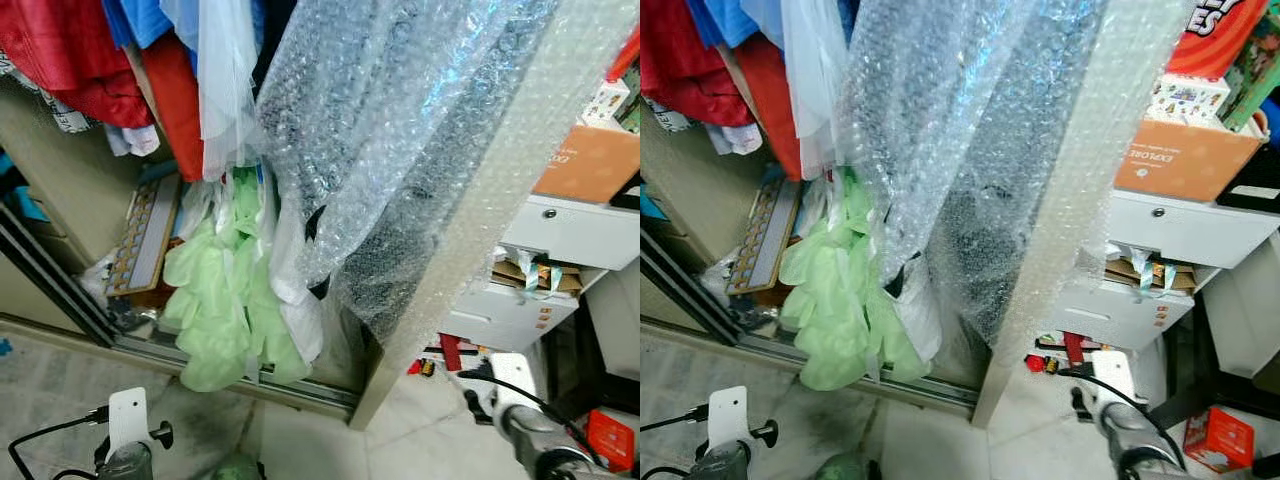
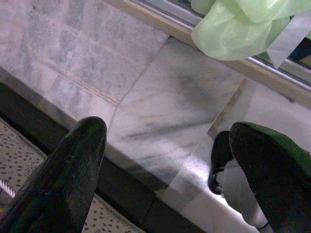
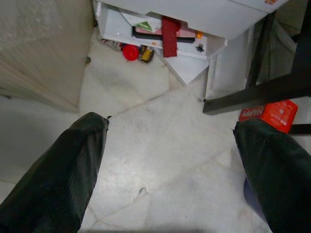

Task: Clean up the room

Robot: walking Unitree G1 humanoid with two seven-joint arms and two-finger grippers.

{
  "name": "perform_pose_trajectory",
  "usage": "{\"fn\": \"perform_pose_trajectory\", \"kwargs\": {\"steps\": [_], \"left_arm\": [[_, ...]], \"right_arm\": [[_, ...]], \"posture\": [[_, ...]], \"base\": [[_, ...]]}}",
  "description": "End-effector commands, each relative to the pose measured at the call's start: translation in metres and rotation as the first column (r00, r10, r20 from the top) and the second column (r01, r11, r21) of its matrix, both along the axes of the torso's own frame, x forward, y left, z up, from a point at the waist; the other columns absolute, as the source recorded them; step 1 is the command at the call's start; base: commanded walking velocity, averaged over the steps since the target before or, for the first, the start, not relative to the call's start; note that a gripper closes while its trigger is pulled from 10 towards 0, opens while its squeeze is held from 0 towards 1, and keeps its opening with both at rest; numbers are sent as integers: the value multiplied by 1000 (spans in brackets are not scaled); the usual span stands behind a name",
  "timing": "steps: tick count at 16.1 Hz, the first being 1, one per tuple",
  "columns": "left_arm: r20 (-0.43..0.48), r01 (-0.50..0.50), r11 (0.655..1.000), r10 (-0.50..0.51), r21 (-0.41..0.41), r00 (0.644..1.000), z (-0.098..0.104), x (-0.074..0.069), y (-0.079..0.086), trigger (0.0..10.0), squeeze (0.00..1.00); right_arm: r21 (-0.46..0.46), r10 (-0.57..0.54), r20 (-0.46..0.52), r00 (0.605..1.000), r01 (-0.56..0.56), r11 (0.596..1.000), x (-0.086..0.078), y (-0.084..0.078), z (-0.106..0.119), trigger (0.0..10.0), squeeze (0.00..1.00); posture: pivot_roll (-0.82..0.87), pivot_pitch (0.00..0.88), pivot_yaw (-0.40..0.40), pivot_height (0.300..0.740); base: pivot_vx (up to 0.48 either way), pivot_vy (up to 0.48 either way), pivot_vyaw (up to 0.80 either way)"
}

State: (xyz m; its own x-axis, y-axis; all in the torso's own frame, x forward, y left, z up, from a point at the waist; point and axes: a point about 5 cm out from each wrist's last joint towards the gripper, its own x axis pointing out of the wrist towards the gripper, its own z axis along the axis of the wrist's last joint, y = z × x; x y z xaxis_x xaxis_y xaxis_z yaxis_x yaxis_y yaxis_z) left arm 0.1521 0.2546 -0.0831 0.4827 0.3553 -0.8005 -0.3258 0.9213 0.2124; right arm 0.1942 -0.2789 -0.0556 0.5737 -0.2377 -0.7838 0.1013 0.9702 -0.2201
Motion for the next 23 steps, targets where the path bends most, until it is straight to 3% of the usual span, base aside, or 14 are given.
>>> {"fn": "perform_pose_trajectory", "kwargs": {"steps": [1, 4, 6, 9, 13, 23], "left_arm": [[11, 13, 1000, -13, 2, 1000, 2, 4, 2, 10000, 0], [20, 38, 999, -38, 4, 999, 5, 10, 4, 10000, 0], [19, 64, 998, -64, 14, 998, 6, 12, 4, 10000, 0], [15, 58, 998, -58, 21, 998, 8, 14, 7, 10000, 0], [12, 69, 997, -70, 24, 997, 8, 16, 6, 10000, 0], [14, 86, 996, -86, 35, 996, 11, 19, 10, 10000, 0]], "right_arm": [[13, -32, 18, 999, 32, 999, -1, -5, 2, 10000, 0], [13, -47, 10, 999, 47, 999, -7, -8, 0, 10000, 0], [30, -42, 0, 999, 42, 999, -11, 1, -6, 10000, 0], [47, -25, 7, 1000, 24, 999, -5, 22, -10, 10000, 0], [50, -14, 9, 1000, 14, 999, -2, 31, -12, 10000, 0], [56, -13, 17, 1000, 12, 998, -4, 35, -14, 10000, 0]], "posture": [[-13, 0, -21, 740], [-14, 0, -11, 740], [-12, 0, -7, 740], [-8, 0, -3, 740], [-7, 0, 0, 740], [-9, 0, 7, 740]], "base": [[0, 281, 0], [0, 315, 0], [0, 356, -656], [0, 382, -533], [0, 386, 0], [0, 450, -104]]}}
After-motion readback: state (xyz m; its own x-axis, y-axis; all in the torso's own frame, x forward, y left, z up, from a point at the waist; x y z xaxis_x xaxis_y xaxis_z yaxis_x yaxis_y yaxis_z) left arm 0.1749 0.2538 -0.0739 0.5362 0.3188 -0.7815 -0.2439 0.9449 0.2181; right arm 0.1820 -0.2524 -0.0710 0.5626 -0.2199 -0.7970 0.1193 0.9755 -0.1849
